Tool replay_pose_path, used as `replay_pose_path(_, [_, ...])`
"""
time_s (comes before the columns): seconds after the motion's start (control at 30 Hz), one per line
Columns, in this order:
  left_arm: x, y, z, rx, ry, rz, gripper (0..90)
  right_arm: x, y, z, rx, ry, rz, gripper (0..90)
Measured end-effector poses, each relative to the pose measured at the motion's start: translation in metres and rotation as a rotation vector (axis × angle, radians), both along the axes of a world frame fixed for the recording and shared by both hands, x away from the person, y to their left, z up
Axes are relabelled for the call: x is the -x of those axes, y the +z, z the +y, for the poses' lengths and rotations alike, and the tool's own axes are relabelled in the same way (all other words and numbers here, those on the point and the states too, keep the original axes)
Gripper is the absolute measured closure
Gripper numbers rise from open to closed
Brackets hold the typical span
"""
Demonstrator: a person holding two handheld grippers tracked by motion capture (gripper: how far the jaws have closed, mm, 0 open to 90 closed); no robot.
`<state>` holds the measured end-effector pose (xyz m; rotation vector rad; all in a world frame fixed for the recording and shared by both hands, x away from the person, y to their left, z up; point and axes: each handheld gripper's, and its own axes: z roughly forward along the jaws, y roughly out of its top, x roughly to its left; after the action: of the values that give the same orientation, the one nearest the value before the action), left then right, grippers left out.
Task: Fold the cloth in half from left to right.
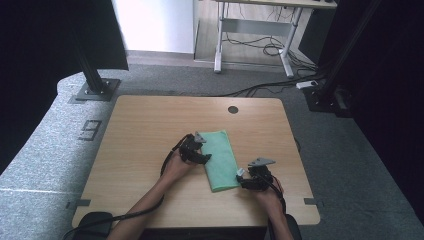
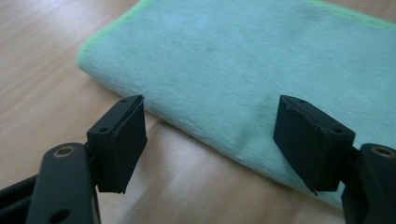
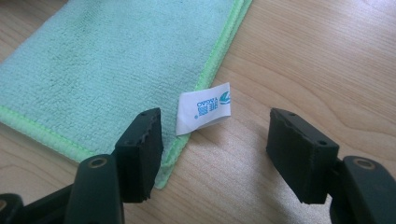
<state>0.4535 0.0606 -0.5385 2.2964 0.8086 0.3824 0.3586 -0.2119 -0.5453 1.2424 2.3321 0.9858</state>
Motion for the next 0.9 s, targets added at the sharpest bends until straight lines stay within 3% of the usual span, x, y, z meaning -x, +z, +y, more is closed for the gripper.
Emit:
replay_pose_path(0.1, [0.009, 0.000, -0.002, 0.000, -0.009, -0.009, 25.2, 0.000, 0.000, 0.000, -0.001, 0.001, -0.002, 34.2])
replay_pose_path(0.2, [0.032, 0.001, -0.006, -0.002, -0.040, -0.014, 25.2, -0.001, -0.001, 0.000, -0.001, -0.001, -0.005, 33.3])
replay_pose_path(0.23, [0.032, 0.001, -0.006, -0.002, -0.040, -0.014, 25.2, -0.001, -0.001, 0.000, -0.001, -0.001, -0.005, 33.3])
replay_pose_path(0.27, [0.045, 0.001, -0.008, 0.000, -0.058, -0.014, 24.9, -0.001, -0.001, -0.001, -0.003, 0.000, -0.006, 32.9])
replay_pose_path(0.37, [0.056, 0.001, -0.009, 0.000, -0.069, -0.015, 24.3, -0.001, -0.001, -0.001, -0.003, -0.001, -0.006, 32.6])
replay_pose_path(0.47, [0.071, -0.003, -0.011, 0.008, -0.067, 0.002, 24.3, -0.001, -0.002, -0.001, -0.005, -0.002, -0.008, 30.0])
replay_pose_path(0.67, [0.084, -0.004, -0.005, 0.025, -0.043, 0.031, 24.5, -0.003, -0.004, -0.002, -0.001, -0.022, -0.013, 20.7])
replay_pose_path(0.9, [0.079, -0.005, 0.002, 0.027, -0.032, 0.061, 20.6, -0.003, -0.005, 0.002, 0.007, -0.029, -0.012, 15.0])
